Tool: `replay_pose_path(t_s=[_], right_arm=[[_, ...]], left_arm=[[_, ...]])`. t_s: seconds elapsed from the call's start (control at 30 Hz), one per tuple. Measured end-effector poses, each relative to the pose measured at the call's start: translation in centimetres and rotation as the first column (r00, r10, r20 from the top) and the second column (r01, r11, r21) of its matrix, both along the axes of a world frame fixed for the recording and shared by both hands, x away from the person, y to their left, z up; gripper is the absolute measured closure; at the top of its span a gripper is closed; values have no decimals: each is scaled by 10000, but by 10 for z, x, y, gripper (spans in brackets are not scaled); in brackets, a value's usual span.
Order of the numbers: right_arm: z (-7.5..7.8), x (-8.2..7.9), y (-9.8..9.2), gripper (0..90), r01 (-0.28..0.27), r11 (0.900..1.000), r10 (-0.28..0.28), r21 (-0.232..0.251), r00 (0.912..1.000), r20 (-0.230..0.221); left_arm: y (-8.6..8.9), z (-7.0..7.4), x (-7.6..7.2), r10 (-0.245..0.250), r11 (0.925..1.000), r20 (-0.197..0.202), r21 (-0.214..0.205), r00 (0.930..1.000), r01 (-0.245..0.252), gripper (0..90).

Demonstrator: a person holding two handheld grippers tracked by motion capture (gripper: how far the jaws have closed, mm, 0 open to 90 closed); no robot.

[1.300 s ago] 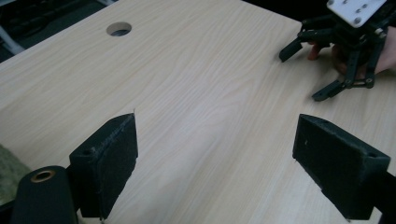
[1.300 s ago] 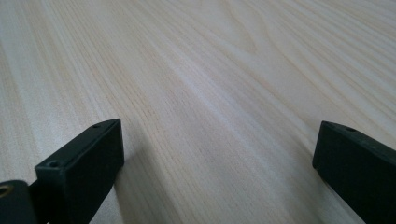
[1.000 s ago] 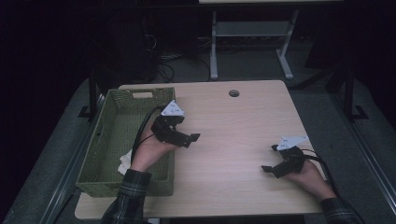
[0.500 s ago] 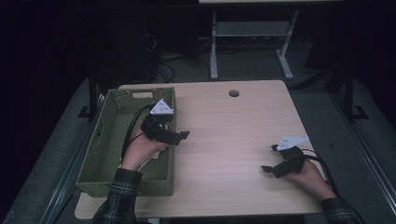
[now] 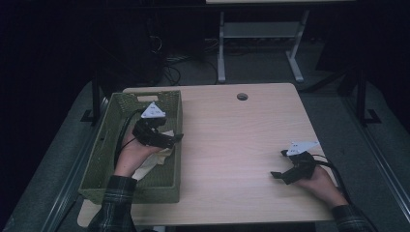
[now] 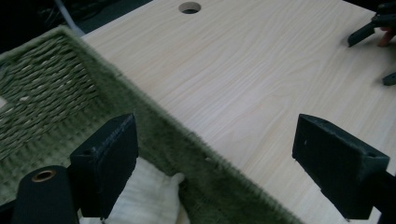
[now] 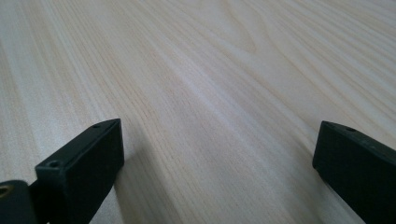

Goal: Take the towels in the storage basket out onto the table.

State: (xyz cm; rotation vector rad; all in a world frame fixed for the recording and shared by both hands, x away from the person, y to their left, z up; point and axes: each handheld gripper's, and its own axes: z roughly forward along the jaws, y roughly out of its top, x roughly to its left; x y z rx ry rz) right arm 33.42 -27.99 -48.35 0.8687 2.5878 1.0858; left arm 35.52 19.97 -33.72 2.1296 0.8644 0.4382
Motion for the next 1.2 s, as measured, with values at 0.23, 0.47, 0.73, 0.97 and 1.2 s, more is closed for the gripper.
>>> replay_pose_path(t_s=[0.23, 0.47, 0.73, 0.97, 1.2], right_arm=[[0, 0, 0, 17, -2, 10000, 2, -7, 10000, -1], [0, 0, 0, 17, 2, 10000, -2, 2, 10000, -7], [0, 0, 0, 17, 0, 10000, 0, -10, 10000, -4], [0, 0, 0, 17, 9, 10000, -9, -11, 10000, -13], [0, -1, 0, 17, 15, 10000, -15, -8, 10000, 2]], left_arm=[[16, -6, 1, 442, 9990, -19, 26, 9990, -442, 138], [32, -16, 6, 797, 9966, -223, 233, 9966, -791, 138], [44, -38, 14, 1313, 9896, -808, 702, 9880, -1258, 140], [47, -55, 21, 1716, 9783, -1324, 1395, 9762, -1530, 140], [49, -72, 27, 2082, 9685, -1755, 1741, 9622, -1779, 140]])
